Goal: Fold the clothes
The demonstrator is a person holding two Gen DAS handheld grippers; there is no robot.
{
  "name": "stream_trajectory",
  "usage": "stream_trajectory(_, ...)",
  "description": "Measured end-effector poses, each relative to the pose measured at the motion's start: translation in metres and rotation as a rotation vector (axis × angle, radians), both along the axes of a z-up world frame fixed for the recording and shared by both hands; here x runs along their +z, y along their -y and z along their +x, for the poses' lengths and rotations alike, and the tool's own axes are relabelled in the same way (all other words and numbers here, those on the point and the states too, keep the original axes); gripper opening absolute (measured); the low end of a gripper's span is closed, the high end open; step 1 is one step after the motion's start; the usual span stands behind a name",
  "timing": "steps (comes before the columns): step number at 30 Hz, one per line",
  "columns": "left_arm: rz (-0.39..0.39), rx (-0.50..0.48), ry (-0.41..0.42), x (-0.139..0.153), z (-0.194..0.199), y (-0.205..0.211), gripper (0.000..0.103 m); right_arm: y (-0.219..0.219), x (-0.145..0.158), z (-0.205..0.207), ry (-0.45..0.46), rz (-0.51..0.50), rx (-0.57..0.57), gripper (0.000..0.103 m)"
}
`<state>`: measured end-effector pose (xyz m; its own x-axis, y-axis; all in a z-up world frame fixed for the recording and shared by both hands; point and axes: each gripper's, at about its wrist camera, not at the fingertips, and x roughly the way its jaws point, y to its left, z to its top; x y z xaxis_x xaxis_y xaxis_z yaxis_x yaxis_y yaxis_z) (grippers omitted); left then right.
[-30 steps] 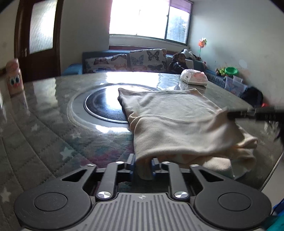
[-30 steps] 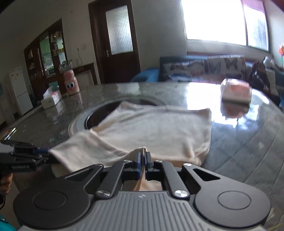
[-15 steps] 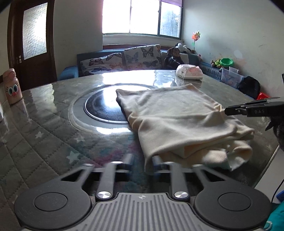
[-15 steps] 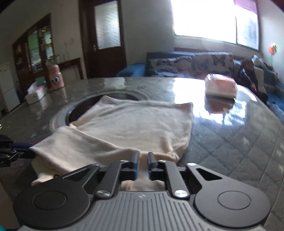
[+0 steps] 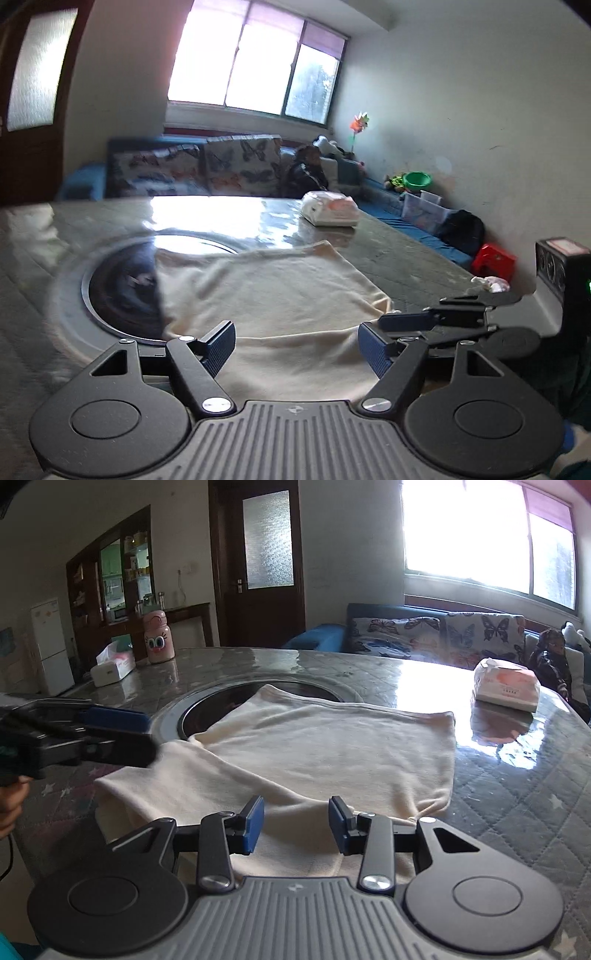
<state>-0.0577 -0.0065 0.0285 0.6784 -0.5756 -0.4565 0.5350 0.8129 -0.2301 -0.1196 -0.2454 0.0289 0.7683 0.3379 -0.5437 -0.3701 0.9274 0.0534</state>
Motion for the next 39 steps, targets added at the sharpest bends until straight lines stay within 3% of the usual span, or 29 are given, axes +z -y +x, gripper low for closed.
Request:
stream_trajectory(8,0.019,0.091,-0.124,-0.033,0.031,-0.008,0.076,0.004,-0.007,-0.001,-0.022,-0.026,-0.009,0.039)
stream_trajectory(16,0.092,0.072,-0.049,-0.03,0.011,-0.002,0.078,0.003,-0.009,-0.015,-0.017,-0.085,0.019,0.041)
stream_trajectory(19,0.133,0.068,-0.013,-0.028,0.003,0.004,0.085,0.004,-0.006,-0.02,-0.007,-0.097,0.026,0.042)
stream_trajectory(23,0.184,0.086,0.041,-0.025,-0.009,0.004,0.086,0.005,-0.004,-0.028,0.004,-0.106,0.029,0.042)
stream_trajectory(26,0.231,0.119,0.036,-0.032,-0.012,0.003,0.085,0.006,-0.007,-0.032,-0.002,-0.119,0.029,0.042)
stream_trajectory(36,0.255,0.189,0.015,-0.034,-0.016,-0.005,0.086,0.012,-0.002,-0.04,0.018,-0.156,0.025,0.043)
stream_trajectory(39,0.268,0.194,-0.003,-0.037,-0.016,-0.007,0.086,0.015,0.001,-0.042,0.027,-0.167,0.023,0.048)
